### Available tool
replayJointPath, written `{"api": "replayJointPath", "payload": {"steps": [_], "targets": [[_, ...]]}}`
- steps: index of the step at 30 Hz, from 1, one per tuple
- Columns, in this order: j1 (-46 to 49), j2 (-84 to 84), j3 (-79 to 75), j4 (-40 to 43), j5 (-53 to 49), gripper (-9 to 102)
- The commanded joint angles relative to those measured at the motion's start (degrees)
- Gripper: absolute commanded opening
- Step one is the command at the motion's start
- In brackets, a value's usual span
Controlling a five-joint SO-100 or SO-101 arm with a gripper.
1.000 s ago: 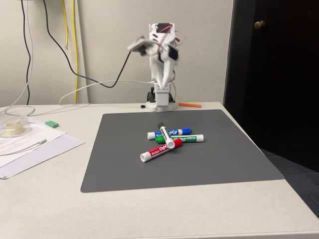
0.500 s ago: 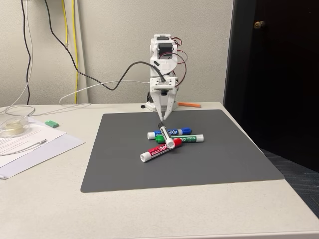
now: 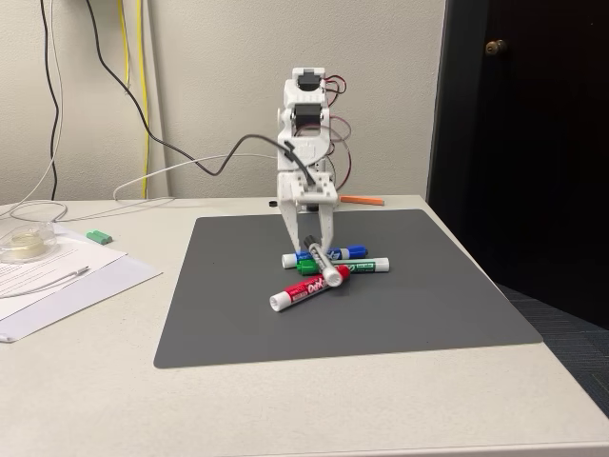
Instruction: Pick up the black marker.
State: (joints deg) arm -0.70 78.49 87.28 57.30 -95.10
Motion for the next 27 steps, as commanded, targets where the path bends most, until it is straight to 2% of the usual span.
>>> {"api": "replayJointPath", "payload": {"steps": [1,27], "targets": [[0.1,0.2,-1.4,-0.5,-0.4,23],[-0.7,1.1,-1.4,1.5,1.4,24]]}}
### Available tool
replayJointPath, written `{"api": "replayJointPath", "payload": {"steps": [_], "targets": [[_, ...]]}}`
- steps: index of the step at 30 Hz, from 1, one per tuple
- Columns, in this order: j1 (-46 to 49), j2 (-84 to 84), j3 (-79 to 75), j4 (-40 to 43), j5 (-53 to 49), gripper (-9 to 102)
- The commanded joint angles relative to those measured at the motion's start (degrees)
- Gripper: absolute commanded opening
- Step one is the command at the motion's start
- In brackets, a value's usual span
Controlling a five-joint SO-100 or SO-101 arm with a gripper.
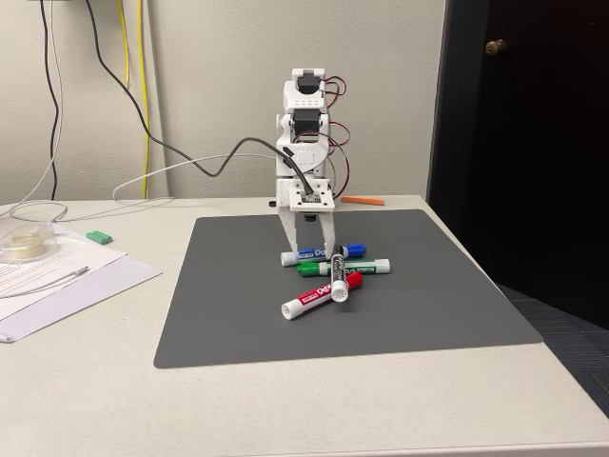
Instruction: Pick up the black marker.
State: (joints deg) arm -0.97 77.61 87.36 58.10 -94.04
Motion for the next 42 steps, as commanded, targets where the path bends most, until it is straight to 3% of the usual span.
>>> {"api": "replayJointPath", "payload": {"steps": [1,7,20,24,42], "targets": [[-0.4,2.0,-1.5,1.0,0.4,24],[-0.1,3.7,-1.4,1.8,1.1,23],[-3.7,6.7,-4.6,3.4,9.2,4],[-5.4,6.4,-4.6,1.3,12.0,0],[-15.4,2.9,-3.9,-10.8,35.2,0]]}}
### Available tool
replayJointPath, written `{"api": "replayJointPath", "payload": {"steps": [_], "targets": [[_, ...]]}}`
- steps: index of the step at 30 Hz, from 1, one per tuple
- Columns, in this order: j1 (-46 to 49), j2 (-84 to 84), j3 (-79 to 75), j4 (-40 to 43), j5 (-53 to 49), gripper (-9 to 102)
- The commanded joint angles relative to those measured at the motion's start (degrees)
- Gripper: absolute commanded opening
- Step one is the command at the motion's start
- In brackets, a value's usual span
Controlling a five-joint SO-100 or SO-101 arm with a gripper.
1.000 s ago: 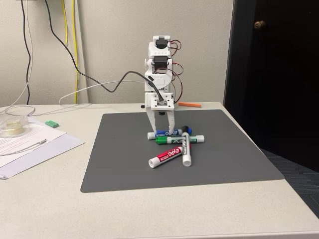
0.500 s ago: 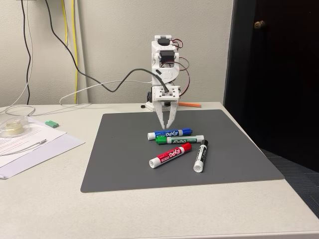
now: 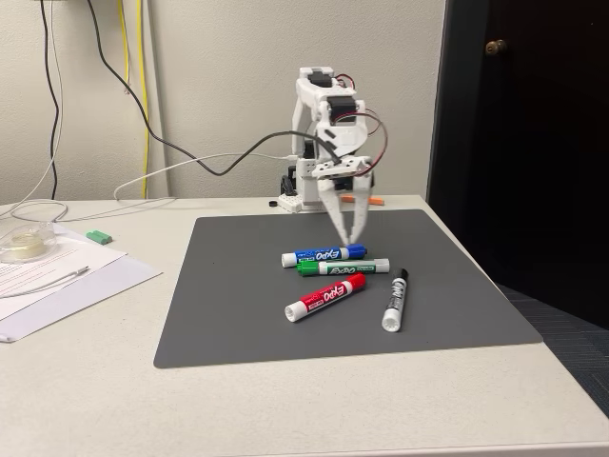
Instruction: Pick up the black marker.
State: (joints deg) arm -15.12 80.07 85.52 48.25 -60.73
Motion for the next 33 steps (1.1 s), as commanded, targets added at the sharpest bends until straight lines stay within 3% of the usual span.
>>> {"api": "replayJointPath", "payload": {"steps": [1,16,24,33], "targets": [[-1.8,0.2,-2.0,-1.2,2.7,0],[-3.5,0.2,-1.1,-2.3,6.2,0],[-7.4,1.6,6.9,-14.2,14.2,0],[-11.1,-0.4,7.2,-17.0,18.8,0]]}}
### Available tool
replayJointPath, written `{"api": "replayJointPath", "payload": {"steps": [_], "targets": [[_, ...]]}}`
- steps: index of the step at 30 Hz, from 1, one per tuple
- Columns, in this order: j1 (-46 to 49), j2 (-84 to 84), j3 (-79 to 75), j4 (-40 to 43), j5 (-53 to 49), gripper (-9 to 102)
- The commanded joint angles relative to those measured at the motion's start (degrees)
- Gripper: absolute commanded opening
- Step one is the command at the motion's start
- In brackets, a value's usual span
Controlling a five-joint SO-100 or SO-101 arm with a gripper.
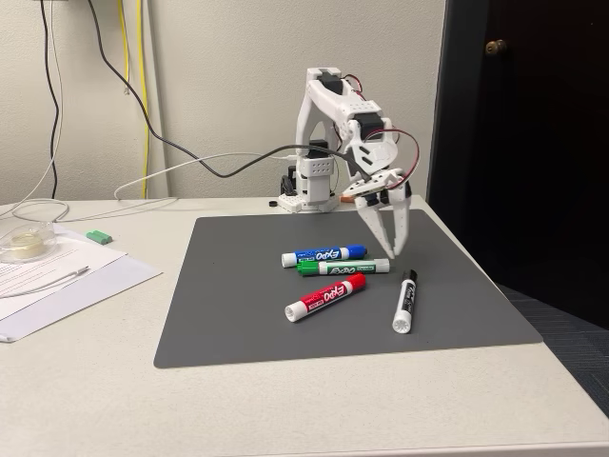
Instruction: Pick up the black marker.
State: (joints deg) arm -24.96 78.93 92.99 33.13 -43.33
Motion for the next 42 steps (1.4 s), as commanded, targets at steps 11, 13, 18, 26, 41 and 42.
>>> {"api": "replayJointPath", "payload": {"steps": [11,13,18,26,41,42], "targets": [[-3.7,-5.4,-0.6,-10.6,3.9,0],[-2.9,-5.4,-0.4,-10.3,2.4,2],[-1.5,-4.9,-0.7,-9.0,-0.4,7],[0.8,-3.8,-0.8,-6.1,-5.2,18],[1.7,-8.1,-1.0,-10.5,-7.9,25],[1.8,-8.5,-1.1,-11.2,-8.0,25]]}}
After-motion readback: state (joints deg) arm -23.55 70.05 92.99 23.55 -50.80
